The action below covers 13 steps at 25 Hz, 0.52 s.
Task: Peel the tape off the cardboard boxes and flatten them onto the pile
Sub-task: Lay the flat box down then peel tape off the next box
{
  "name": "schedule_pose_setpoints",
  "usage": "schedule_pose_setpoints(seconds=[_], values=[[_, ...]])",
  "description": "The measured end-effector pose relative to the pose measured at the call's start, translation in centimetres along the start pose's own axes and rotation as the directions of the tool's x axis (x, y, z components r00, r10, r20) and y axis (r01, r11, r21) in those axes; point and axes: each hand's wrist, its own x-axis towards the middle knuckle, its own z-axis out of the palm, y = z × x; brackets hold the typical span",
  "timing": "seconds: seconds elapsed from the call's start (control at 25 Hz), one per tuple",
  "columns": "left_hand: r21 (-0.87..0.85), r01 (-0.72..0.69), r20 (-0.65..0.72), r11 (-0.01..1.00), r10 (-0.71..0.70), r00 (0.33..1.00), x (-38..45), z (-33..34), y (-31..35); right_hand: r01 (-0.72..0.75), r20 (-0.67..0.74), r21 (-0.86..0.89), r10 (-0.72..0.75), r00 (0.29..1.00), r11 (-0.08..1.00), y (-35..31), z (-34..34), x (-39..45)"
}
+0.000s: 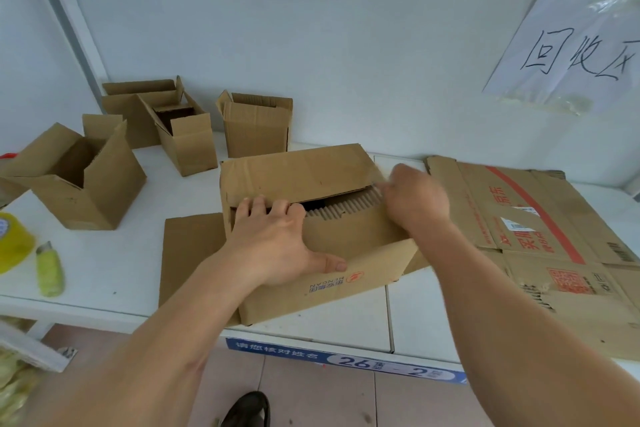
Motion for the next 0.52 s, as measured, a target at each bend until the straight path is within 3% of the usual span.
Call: schedule_pose_setpoints(seconds=[0.04,0.08,0.12,0.24,0.36,0.44,0.52], values=[[-0.011,-0.031,-0.005,0.999,0.031,1.000,0.1,-0.1,-0.5,-0.131,0.023,0.274,0.130,0.991,0.953,1.4,-0.7,0.3],[-0.029,-0.069,0.006,0.997,0.069,0.998,0.2,-0.2,-1.2,-0.237,0.047,0.507,0.248,0.968,0.829,2.9,-1.1,0.3],[-0.048,-0.103,0.041,0.994,0.105,0.994,0.2,-0.4,-1.7,-0.266,0.049,0.617,0.301,0.953,0.741,3.8,-1.1,-0.2],[-0.042,-0.137,0.077,0.990,0.140,0.987,0.5,-0.6,-1.2,-0.238,0.161,0.631,0.176,0.971,0.739,3.6,-0.3,-1.9],[0.052,-0.138,-0.089,0.989,0.143,0.986,0.5,0.7,2.6,-0.412,0.420,0.692,0.133,0.898,0.593,1.0,-1.4,-2.4],[0.097,-0.163,-0.175,0.982,0.178,0.968,0.5,1.5,4.3,-0.423,0.401,0.659,0.186,0.897,0.622,1.4,-1.8,-1.7],[0.115,-0.221,-0.199,0.969,0.240,0.950,0.7,1.7,4.4,-0.323,0.307,0.678,0.145,0.941,0.661,2.3,-1.2,-1.2]])
